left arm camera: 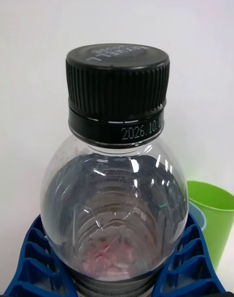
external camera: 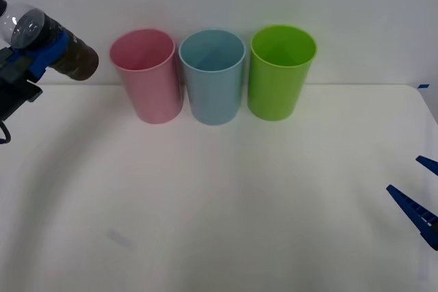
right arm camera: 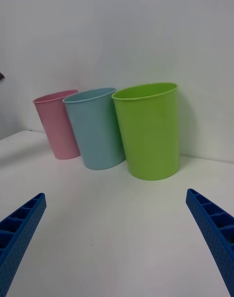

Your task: Grasp the object on the table and drop it into the matching bin: aluminum can to the light blue bin, PET bottle to the pink bin.

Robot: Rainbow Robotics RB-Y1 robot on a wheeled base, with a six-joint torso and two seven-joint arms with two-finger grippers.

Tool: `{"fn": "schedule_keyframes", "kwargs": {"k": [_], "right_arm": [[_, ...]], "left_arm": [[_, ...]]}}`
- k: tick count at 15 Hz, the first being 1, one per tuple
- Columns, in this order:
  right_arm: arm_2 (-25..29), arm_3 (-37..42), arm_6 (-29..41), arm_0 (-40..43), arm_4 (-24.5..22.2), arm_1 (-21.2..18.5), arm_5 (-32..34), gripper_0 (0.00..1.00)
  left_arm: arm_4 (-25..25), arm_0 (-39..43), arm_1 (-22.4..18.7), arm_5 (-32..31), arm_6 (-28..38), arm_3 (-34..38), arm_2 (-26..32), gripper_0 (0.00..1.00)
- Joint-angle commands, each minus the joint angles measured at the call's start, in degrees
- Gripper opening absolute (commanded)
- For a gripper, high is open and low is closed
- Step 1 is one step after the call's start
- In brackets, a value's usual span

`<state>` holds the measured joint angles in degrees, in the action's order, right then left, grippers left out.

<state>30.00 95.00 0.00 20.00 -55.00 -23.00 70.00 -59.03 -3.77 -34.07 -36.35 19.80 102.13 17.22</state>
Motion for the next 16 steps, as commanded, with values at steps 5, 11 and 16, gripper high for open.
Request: {"fn": "schedule_keyframes", "kwargs": {"k": [5,11,16], "right_arm": [[0.0,0.0,0.0,0.0,0.0,0.0,0.0,1.0],[0.0,0.0,0.0,0.0,0.0,0.0,0.0,1.0],[0.0,0.0,0.0,0.0,0.0,0.0,0.0,1.0]], "left_arm": [[-8.4,-15.7,-2.5,0.0,0.2,-12.7,-6.8,0.0],[-15.1,-27.5,-2.2,0.0,-0.1,-24.5,-11.4,0.0],[-20.4,-33.0,0.6,0.0,-0.2,-30.2,-12.2,0.0]]}}
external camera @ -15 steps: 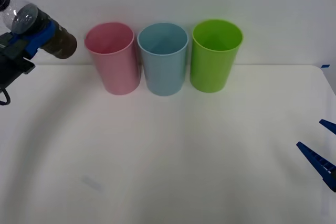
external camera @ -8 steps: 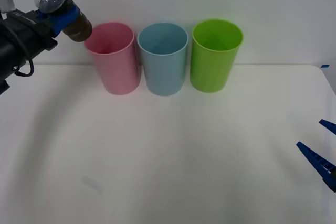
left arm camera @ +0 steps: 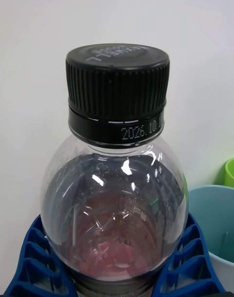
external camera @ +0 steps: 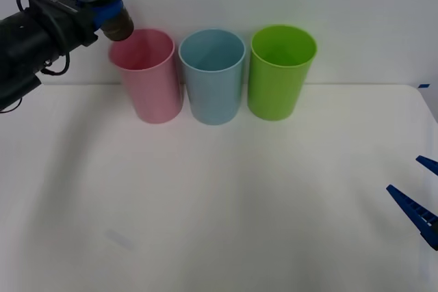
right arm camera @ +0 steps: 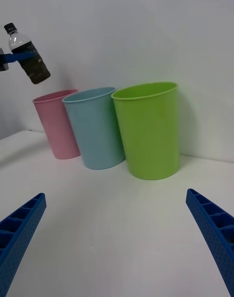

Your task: Grasp the object on the table and drop it into the matching bin: aluminum can to the light blue bin, PET bottle to the pink bin.

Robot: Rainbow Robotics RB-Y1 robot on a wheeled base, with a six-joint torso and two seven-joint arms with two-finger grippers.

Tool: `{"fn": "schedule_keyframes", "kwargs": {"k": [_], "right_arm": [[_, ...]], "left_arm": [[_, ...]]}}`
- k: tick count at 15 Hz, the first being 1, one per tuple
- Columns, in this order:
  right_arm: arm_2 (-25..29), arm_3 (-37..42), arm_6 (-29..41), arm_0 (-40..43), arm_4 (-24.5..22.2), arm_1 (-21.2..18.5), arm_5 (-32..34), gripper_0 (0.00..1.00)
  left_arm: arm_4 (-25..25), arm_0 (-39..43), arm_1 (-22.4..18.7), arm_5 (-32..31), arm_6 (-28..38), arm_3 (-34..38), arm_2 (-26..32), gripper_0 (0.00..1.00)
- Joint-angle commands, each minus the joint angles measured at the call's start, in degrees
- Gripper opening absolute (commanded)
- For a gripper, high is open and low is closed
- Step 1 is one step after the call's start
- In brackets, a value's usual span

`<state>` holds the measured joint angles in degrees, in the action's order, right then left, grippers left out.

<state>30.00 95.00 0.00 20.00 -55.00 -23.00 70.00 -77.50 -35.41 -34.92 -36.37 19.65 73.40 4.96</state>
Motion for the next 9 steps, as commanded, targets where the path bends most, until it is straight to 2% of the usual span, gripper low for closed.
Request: {"fn": "schedule_keyframes", "kwargs": {"k": [1,7,9], "right_arm": [[0.0,0.0,0.0,0.0,0.0,0.0,0.0,1.0],[0.0,0.0,0.0,0.0,0.0,0.0,0.0,1.0],[0.0,0.0,0.0,0.0,0.0,0.0,0.0,1.0]], "left_arm": [[-3.1,-2.0,2.3,0.2,0.1,-1.9,0.0,0.0],[-8.7,-4.2,5.8,0.4,0.5,-3.0,0.8,0.0],[-9.1,-4.2,6.4,0.7,0.4,-2.9,1.0,0.0]]}}
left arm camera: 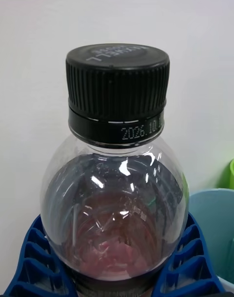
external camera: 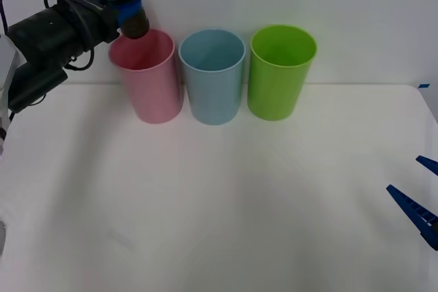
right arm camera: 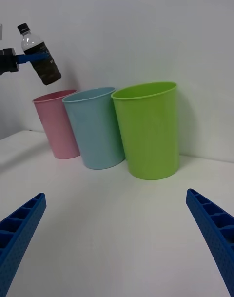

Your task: Grasp the object on the table and drop it into the matching bin: aluminum can to the light blue bin, PET bottle to the pink bin.

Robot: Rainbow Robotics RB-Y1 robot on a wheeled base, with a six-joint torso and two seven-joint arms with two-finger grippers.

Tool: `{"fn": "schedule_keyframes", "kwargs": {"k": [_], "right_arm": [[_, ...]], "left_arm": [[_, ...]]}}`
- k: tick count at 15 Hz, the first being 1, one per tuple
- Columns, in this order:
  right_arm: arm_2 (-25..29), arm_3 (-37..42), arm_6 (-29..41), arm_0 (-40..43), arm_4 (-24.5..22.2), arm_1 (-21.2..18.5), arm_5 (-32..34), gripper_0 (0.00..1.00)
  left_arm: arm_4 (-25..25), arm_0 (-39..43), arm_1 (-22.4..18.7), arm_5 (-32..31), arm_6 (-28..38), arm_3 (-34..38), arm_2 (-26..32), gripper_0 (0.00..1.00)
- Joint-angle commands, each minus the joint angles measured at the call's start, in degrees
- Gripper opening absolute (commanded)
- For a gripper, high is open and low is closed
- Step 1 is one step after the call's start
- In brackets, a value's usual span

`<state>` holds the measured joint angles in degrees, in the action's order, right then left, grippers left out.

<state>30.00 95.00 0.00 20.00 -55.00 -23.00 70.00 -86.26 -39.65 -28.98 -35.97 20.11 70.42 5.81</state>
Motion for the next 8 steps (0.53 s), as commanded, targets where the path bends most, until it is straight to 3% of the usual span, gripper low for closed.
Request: {"fn": "schedule_keyframes", "kwargs": {"k": [1,3,4,5,6,8], "right_arm": [[0.0,0.0,0.0,0.0,0.0,0.0,0.0,1.0],[0.0,0.0,0.0,0.0,0.0,0.0,0.0,1.0],[0.0,0.0,0.0,0.0,0.0,0.0,0.0,1.0],[0.0,0.0,0.0,0.0,0.0,0.0,0.0,1.0],[0.0,0.0,0.0,0.0,0.0,0.0,0.0,1.0],[0.0,0.0,0.0,0.0,0.0,0.0,0.0,1.0]], "left_arm": [[-0.6,-0.1,0.8,0.6,-0.1,0.1,0.2,0.0],[-0.9,-0.1,1.0,0.7,-0.2,0.1,0.2,0.11],[-0.9,-0.1,1.0,0.7,-0.2,0.1,0.1,0.24],[-0.9,-0.1,1.0,0.6,-0.2,0.0,0.1,0.95],[-0.9,-0.1,1.0,0.6,-0.3,0.1,0.1,1.0],[-0.9,-0.1,1.4,0.6,-0.3,0.1,0.1,1.0]]}}
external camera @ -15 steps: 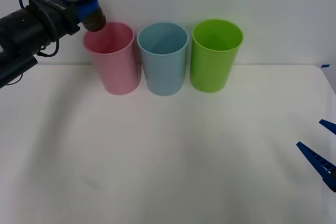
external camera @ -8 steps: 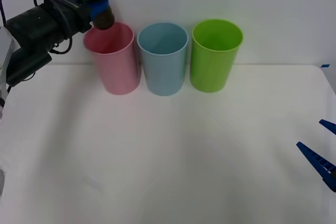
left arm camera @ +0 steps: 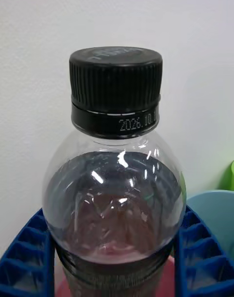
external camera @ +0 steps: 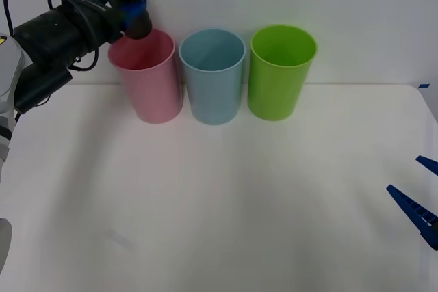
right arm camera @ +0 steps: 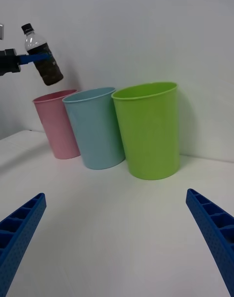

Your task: Grasp the object on the table and drop it into the matching bin: aluminum can to the light blue bin, PET bottle to the pink bin.

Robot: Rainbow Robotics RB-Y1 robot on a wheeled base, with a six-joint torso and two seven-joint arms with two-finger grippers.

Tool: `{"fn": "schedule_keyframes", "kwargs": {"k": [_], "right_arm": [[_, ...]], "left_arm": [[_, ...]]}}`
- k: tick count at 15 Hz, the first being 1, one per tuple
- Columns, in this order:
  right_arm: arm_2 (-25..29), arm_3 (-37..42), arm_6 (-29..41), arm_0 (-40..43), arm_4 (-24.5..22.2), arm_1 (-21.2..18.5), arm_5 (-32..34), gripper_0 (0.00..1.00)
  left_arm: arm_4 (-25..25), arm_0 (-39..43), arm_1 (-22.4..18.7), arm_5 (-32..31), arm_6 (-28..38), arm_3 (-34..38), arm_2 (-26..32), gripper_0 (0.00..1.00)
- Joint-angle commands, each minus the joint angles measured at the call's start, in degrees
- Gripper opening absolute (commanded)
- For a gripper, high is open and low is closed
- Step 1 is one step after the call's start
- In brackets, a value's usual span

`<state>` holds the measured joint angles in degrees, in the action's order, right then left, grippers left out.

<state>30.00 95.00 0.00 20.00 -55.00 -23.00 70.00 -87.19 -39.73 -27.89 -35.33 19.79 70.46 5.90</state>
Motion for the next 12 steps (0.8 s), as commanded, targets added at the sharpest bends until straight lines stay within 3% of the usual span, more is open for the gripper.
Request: {"fn": "schedule_keyframes", "kwargs": {"k": [1,7,12], "right_arm": [[0.0,0.0,0.0,0.0,0.0,0.0,0.0,1.0],[0.0,0.0,0.0,0.0,0.0,0.0,0.0,1.0],[0.0,0.0,0.0,0.0,0.0,0.0,0.0,1.0]], "left_arm": [[0.0,0.0,0.5,0.0,0.0,0.0,0.0,1.0],[1.9,0.4,0.3,-1.3,0.0,0.0,0.1,1.0],[10.1,4.3,-4.0,-3.6,-1.7,0.5,0.1,1.0]]}}
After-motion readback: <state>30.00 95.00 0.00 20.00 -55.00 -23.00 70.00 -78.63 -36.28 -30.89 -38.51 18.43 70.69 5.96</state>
